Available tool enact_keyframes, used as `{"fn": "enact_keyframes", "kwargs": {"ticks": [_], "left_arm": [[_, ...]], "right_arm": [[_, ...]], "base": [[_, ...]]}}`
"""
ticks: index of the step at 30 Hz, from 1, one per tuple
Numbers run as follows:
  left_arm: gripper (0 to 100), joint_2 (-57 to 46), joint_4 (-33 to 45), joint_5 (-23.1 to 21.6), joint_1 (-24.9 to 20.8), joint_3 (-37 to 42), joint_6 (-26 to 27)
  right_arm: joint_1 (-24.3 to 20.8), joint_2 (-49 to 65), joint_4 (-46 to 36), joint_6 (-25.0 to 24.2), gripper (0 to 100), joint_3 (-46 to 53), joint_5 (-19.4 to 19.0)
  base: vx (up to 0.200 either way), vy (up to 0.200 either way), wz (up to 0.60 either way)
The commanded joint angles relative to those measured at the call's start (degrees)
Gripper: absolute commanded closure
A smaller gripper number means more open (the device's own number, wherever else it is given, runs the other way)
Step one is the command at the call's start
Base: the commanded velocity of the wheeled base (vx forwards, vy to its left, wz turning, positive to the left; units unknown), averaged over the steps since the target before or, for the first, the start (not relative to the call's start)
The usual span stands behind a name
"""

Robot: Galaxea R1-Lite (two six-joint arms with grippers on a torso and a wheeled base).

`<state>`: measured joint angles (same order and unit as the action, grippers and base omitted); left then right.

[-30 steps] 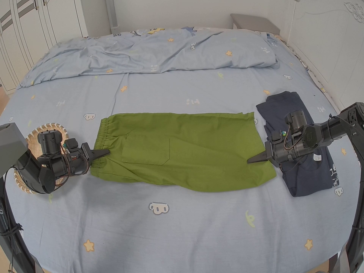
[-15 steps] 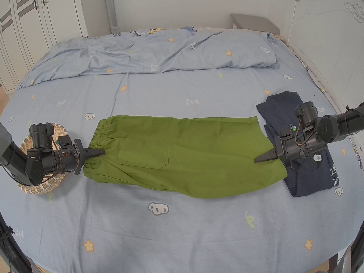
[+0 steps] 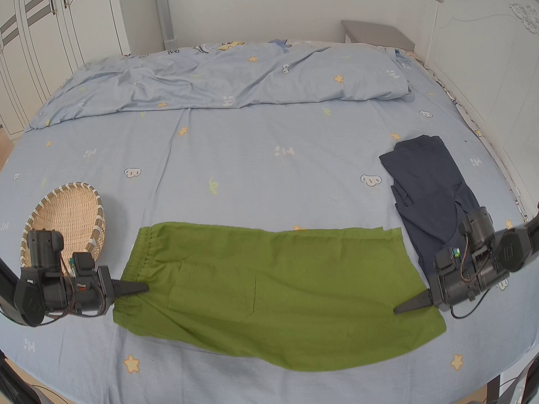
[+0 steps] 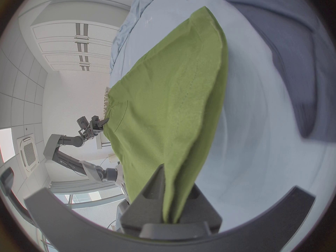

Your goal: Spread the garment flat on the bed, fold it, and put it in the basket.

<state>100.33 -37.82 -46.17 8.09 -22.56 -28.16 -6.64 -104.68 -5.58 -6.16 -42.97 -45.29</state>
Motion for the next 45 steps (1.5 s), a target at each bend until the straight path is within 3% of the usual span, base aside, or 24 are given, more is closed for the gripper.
{"fn": "enact_keyframes", "kwargs": {"ticks": [1, 6, 12, 13, 17, 20, 25, 30, 33, 38, 45], "left_arm": [[100, -9.89, 0.02, 0.11, 0.34, 13.95, 4.61], [100, -11.38, -0.07, -0.33, 1.75, 16.50, 4.96], [100, -12.44, -0.07, -0.24, 2.01, 17.73, 4.96], [100, -12.44, -0.07, -0.24, 2.01, 17.73, 4.96], [100, -12.53, 0.02, -0.15, 2.63, 18.08, 6.01], [100, -14.37, 0.46, -0.24, 5.26, 18.43, 9.00], [100, -17.62, 0.81, -0.15, 8.69, 17.73, 9.53], [100, -20.00, 2.40, -0.06, 12.38, 16.15, 9.70], [100, -21.40, 7.14, -0.06, 15.37, 12.98, 10.76], [100, -22.19, 14.52, -0.06, 17.22, 8.94, 14.01], [100, -28.61, 38.61, 0.02, 13.97, -7.14, 15.68]], "right_arm": [[-2.15, 7.91, 10.15, 0.36, 100, 16.96, 0.02], [-2.32, 7.83, 15.43, 0.36, 100, 22.05, 0.02], [-2.32, 7.30, 16.22, 0.27, 100, 22.41, -0.06], [-2.32, 7.30, 16.22, 0.27, 0, 22.41, -0.06], [-2.23, 7.30, 16.83, -0.08, 0, 22.14, -0.15], [-1.71, 7.30, 17.36, -0.08, 0, 22.23, -0.06], [0.32, 9.50, 17.18, -0.70, 0, 18.98, 0.29], [0.32, 15.47, 16.83, -7.47, 0, 13.26, 0.46], [0.32, 18.46, 16.75, -11.33, 0, 8.34, 1.61], [0.32, 19.43, 16.66, -12.13, 0, 5.18, 3.01], [0.49, 19.51, 16.75, -12.04, 0, 3.95, 4.42]], "base": [[0.000, 0.000, 0.00], [0.000, 0.000, 0.00], [0.000, 0.000, 0.00], [0.000, 0.000, 0.00], [0.000, 0.000, 0.00], [0.000, 0.000, 0.00], [0.000, 0.000, 0.00], [0.000, 0.000, 0.00], [0.000, 0.000, 0.00], [0.000, 0.000, 0.00], [0.000, 0.000, 0.00]]}}
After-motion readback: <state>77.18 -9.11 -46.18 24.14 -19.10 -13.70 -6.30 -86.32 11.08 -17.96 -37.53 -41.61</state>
